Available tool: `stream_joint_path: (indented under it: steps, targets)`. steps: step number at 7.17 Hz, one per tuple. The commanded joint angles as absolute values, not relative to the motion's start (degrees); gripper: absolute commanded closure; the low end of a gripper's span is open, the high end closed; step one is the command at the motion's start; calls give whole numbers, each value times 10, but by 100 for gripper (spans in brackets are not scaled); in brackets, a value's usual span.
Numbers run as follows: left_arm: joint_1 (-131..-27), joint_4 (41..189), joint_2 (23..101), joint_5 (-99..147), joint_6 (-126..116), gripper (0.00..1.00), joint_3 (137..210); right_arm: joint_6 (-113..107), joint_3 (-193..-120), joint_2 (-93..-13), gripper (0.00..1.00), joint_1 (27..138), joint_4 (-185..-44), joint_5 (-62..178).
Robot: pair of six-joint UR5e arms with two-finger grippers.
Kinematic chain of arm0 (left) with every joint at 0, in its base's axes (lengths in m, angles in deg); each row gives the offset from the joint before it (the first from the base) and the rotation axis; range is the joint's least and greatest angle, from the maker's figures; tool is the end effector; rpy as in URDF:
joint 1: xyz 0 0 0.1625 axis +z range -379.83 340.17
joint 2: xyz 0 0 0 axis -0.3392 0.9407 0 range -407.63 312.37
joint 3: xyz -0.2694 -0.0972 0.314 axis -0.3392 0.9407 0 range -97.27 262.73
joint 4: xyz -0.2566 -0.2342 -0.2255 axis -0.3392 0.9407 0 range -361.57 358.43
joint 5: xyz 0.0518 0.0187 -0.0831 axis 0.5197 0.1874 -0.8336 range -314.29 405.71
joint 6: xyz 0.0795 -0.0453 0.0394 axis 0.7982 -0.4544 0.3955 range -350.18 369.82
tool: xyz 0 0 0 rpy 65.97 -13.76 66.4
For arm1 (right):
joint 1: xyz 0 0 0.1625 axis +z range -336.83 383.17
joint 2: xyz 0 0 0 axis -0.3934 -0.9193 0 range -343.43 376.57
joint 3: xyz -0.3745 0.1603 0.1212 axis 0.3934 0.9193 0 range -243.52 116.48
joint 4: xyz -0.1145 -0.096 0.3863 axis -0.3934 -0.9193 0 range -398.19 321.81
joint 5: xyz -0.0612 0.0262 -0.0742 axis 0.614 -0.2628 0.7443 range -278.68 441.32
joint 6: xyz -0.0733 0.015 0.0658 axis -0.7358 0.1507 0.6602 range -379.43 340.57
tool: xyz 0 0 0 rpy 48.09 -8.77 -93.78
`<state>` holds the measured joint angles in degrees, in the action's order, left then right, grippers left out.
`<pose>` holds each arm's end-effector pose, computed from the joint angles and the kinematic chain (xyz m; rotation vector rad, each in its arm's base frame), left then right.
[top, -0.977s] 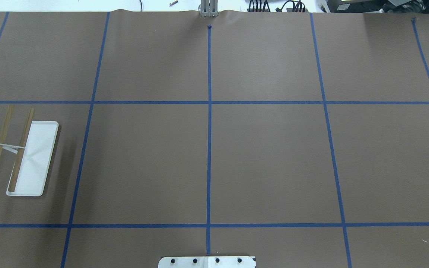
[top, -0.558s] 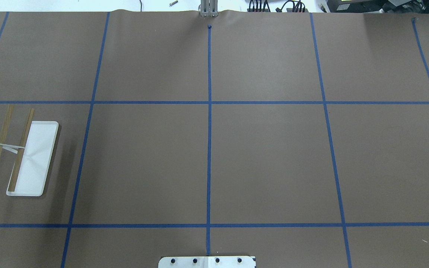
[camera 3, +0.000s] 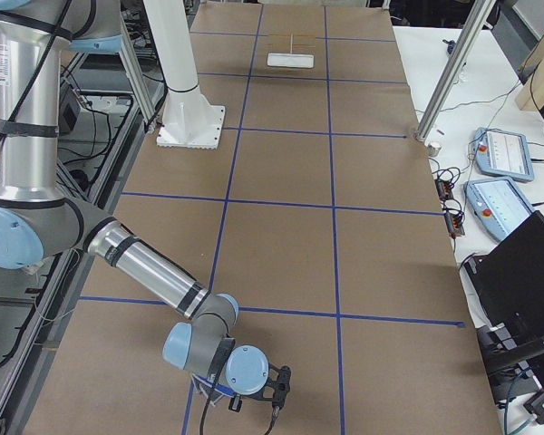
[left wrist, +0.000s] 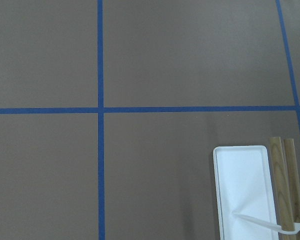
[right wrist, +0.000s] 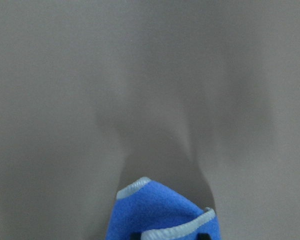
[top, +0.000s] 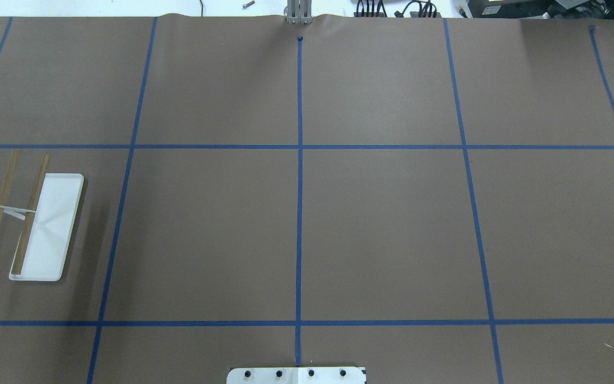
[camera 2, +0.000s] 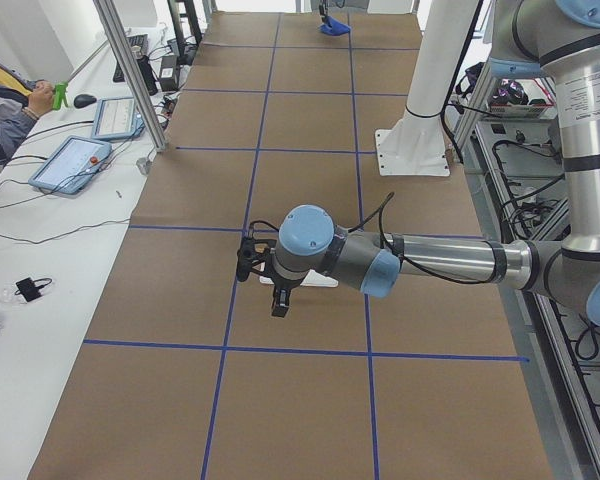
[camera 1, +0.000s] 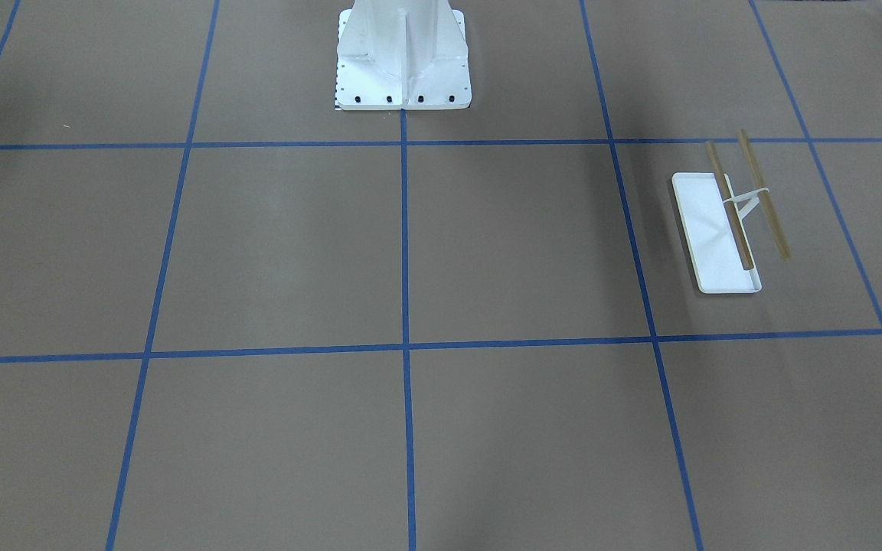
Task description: Hang towel on rack
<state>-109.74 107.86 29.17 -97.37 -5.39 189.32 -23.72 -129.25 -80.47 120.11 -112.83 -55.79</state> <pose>-0.0530 -0.4096 0.5696 0.2438 0.9535 -0.0579 0.1034 -0.3502 0.8807 -0.1814 -0.8390 0.1578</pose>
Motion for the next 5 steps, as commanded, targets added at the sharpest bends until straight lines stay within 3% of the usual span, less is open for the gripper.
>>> stream_joint_path:
  steps: [1, 3, 5]
  targets:
    - [-1097, 1079, 291, -974, -54, 2, 1892, -235, -1299, -792, 100, 1200, -1131, -567]
    - [-1097, 1079, 291, -975, -54, 2, 1893, -226, -1372, -785, 100, 1202, -1159, -564]
    - [-1095, 1081, 295, -975, -55, 2, 1892, -189, -1589, -779, 100, 1220, -1359, -473]
